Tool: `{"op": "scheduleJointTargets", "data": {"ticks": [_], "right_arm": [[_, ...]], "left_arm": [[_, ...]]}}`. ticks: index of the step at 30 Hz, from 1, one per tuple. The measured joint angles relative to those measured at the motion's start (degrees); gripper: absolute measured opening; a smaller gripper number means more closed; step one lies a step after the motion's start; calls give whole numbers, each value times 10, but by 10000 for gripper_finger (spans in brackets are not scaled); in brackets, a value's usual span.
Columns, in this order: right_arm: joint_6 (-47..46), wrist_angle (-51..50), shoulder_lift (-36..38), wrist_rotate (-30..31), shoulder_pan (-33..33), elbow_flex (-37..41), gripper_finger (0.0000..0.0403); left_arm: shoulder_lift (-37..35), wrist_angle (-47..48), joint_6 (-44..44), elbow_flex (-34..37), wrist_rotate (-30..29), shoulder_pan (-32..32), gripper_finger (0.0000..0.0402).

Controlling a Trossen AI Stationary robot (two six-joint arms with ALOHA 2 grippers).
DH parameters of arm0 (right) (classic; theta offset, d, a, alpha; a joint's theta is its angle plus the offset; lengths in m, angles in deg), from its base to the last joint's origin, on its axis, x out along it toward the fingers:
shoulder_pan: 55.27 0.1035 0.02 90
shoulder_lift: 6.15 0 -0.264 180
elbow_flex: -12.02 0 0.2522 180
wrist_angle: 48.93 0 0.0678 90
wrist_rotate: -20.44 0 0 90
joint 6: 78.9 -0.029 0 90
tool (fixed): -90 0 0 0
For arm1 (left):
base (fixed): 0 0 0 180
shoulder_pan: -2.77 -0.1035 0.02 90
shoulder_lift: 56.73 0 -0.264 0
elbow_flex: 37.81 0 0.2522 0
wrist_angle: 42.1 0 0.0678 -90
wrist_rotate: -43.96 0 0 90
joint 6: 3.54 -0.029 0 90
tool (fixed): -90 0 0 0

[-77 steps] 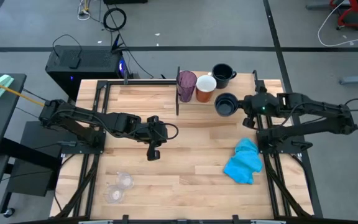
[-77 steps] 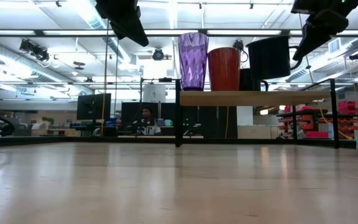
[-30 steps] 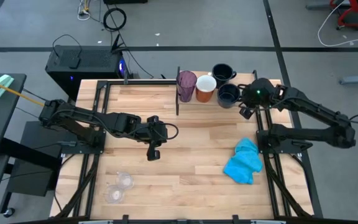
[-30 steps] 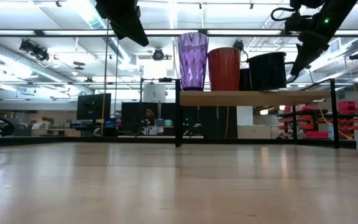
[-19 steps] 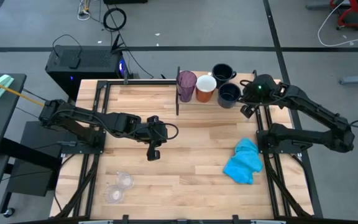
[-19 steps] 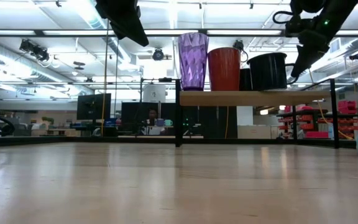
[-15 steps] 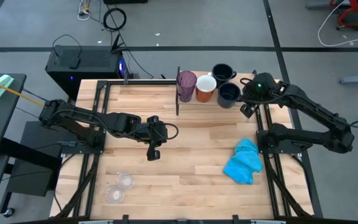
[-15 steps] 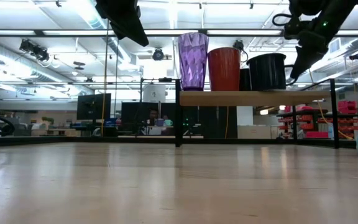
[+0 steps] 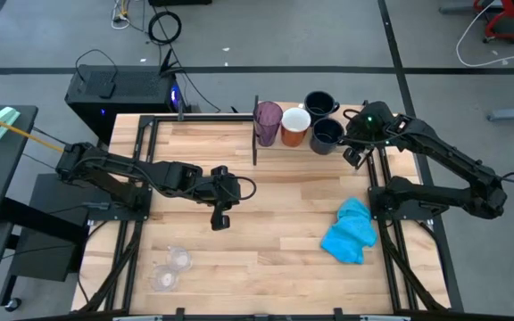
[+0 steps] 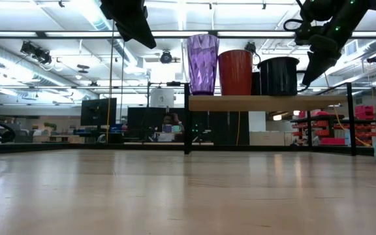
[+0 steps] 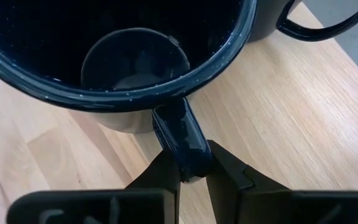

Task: Stack small to large cups/mugs on shelf
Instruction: Put the black mug on the shelf

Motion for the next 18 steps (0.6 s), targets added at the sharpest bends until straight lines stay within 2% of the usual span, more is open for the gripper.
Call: {"op": "scheduleJointTargets", "data": {"ticks": [8, 18], "right_arm": [[-24, 4, -5, -6, 0, 0, 57], [-24, 12, -5, -7, 0, 0, 64]], "left_arm": [[0, 0, 0, 0, 0, 0, 22], [0, 0, 0, 0, 0, 0, 14]]}}
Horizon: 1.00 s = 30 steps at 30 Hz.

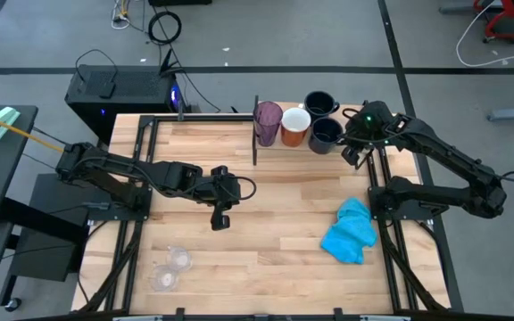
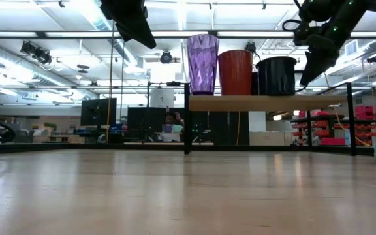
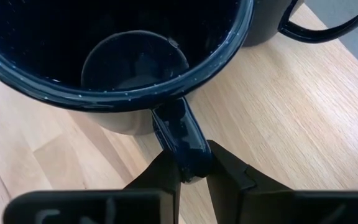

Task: Stack small to large cups/mugs on shelf
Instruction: Put the black mug on the shelf

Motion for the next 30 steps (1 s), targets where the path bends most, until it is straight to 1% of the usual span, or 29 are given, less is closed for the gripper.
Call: {"op": "scheduleJointTargets", "data": {"ticks": [6, 14, 24, 30], "right_arm": [[0, 6, 0, 0, 5, 0, 64], [-4, 17, -1, 0, 5, 0, 63], [-1, 33, -28, 1, 5, -1, 64], [3, 32, -27, 1, 5, -1, 64]], "left_arm": [[0, 0, 0, 0, 0, 0, 22], [0, 0, 0, 0, 0, 0, 14], [0, 0, 0, 0, 0, 0, 21], [0, 0, 0, 0, 0, 0, 23]]}}
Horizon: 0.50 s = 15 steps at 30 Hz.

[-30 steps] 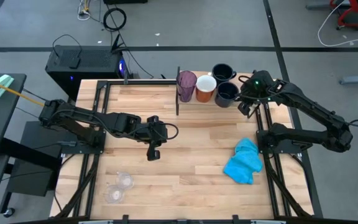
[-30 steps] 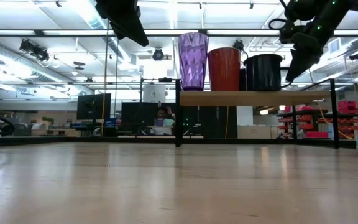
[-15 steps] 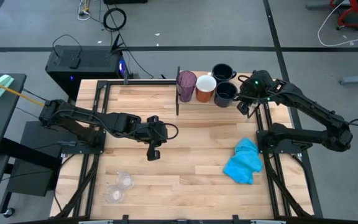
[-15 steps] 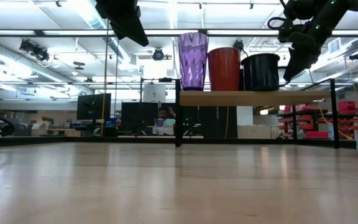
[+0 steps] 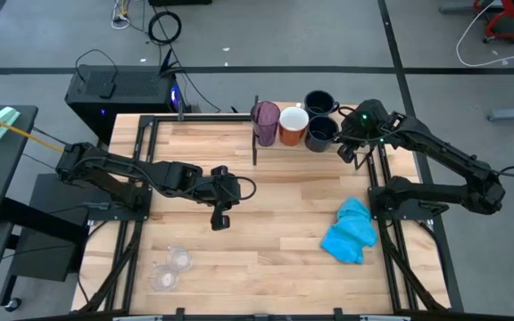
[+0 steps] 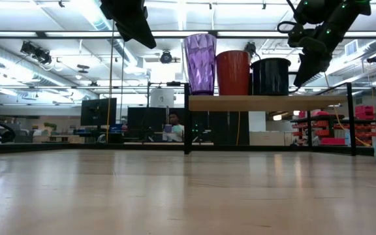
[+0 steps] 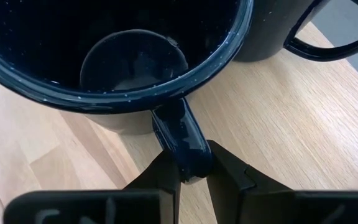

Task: Stack small to large cups/mugs on shelf
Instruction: Put the black mug on the shelf

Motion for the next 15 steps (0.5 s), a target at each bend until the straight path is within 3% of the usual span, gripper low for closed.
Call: {"op": "scheduleJointTargets", "data": {"ticks": [15], "right_arm": [[11, -5, 4, 9, 0, 0, 64]], "left_arm": [[0, 0, 1, 0, 0, 0, 17]]}}
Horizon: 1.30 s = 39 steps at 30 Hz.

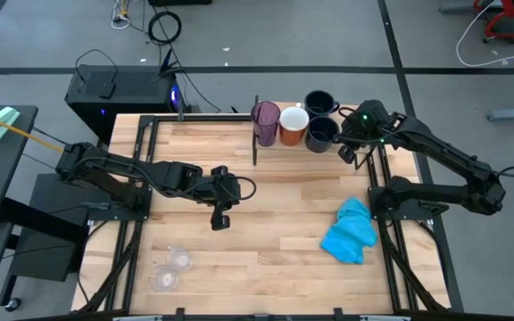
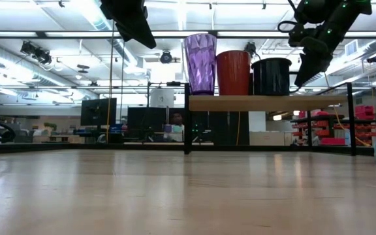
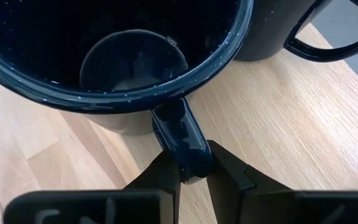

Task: Stack small to large cups/mugs on shelf
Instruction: Put the black mug on the shelf

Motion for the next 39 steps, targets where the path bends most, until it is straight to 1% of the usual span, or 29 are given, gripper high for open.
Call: {"op": "scheduleJointTargets", "data": {"ticks": [4, 10, 14, 19, 27, 31, 35, 39], "right_arm": [[2, -7, 11, 3, 0, 1, 64], [2, -10, 14, 6, 0, 2, 64], [2, -9, 14, 6, 0, 2, 72], [0, -7, 13, 14, 0, 2, 98], [-3, -7, 14, 15, 0, 2, 128], [0, -6, 14, 15, 0, 1, 146], [6, -6, 14, 14, 0, 1, 175], [13, -2, 14, -4, 0, 1, 213]], "left_arm": [[0, 0, 0, 0, 0, 0, 20], [0, 0, 0, 0, 0, 0, 11], [0, 0, 0, 0, 0, 0, 14], [0, 0, 0, 0, 0, 0, 21], [0, 0, 0, 0, 0, 0, 11], [0, 0, 0, 0, 0, 0, 14], [0, 0, 0, 0, 0, 0, 21], [0, 0, 0, 0, 0, 0, 18]]}}
